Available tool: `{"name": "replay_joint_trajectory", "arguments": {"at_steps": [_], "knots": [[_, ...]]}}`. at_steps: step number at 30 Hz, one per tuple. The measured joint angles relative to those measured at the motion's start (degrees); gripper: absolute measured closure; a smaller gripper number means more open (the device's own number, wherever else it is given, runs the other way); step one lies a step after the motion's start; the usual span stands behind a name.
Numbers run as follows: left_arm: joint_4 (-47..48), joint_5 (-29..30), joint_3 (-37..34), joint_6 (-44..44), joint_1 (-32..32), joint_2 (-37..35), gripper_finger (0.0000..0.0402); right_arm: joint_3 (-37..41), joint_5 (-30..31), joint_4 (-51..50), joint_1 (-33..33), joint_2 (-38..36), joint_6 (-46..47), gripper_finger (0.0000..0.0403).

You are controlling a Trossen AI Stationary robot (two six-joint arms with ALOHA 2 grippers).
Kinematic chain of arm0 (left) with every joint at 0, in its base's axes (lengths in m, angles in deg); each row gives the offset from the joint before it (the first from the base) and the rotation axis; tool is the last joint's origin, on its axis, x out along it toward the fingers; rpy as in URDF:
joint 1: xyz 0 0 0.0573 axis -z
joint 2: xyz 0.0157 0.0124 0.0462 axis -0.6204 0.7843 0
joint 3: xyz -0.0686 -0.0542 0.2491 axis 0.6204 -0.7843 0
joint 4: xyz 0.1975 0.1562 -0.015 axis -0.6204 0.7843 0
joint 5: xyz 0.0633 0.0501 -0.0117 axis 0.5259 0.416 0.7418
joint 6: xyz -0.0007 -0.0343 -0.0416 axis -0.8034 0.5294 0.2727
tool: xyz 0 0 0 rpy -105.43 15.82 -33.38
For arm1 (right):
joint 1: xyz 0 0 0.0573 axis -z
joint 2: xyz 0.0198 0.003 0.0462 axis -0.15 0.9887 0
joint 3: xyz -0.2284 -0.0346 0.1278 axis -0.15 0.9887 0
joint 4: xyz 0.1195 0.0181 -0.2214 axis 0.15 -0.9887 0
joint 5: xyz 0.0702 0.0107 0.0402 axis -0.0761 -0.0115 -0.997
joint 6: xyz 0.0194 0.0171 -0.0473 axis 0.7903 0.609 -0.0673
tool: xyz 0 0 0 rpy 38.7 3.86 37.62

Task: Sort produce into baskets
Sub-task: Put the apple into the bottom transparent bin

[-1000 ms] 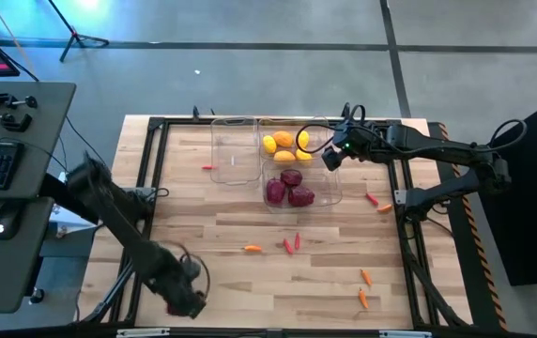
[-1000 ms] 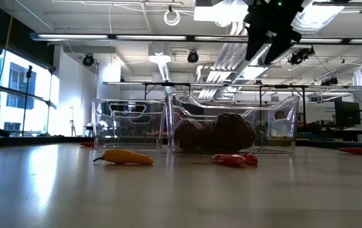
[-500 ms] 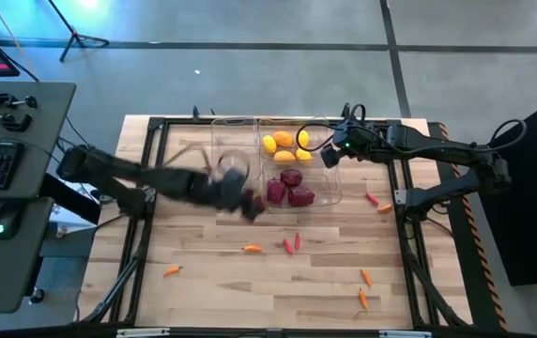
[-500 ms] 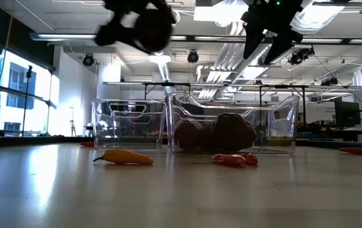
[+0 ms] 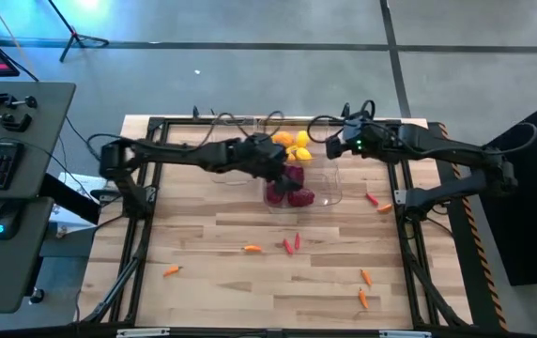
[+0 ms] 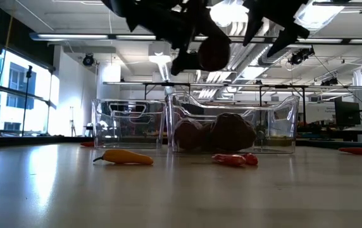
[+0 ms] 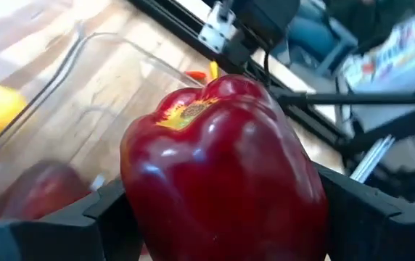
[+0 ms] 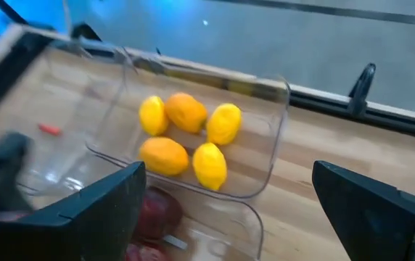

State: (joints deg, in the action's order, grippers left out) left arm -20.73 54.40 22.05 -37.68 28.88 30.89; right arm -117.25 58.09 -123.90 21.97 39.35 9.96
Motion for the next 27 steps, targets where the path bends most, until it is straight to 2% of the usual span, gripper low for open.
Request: {"name": "replay_joint_trajectory", "arguments": {"at_steps": [3,7,13,17,27], "knots": [[0.0,0.1,4.8,-3.5,0.0,4.7,0.0097,0.0,0.6,1.0,0.0,-1.6,-0.2,0.0020],[-1.0,0.3,8.9,-3.9,-0.5,8.0,0.0096,0.0,1.9,0.4,0.0,-3.2,-0.4,0.0020],[-2.8,0.6,9.3,-7.9,-1.3,8.7,0.0096,0.0,2.2,-0.7,0.0,-3.2,-0.4,0.0020],[-5.1,0.6,9.3,-6.7,-2.8,8.6,0.0092,0.0,2.3,-0.8,0.0,-2.9,-0.5,0.0020],[-5.4,0.2,9.3,-8.1,-3.2,8.4,0.0007,0.0,5.4,-0.8,0.0,-2.8,-0.5,0.0020]]}}
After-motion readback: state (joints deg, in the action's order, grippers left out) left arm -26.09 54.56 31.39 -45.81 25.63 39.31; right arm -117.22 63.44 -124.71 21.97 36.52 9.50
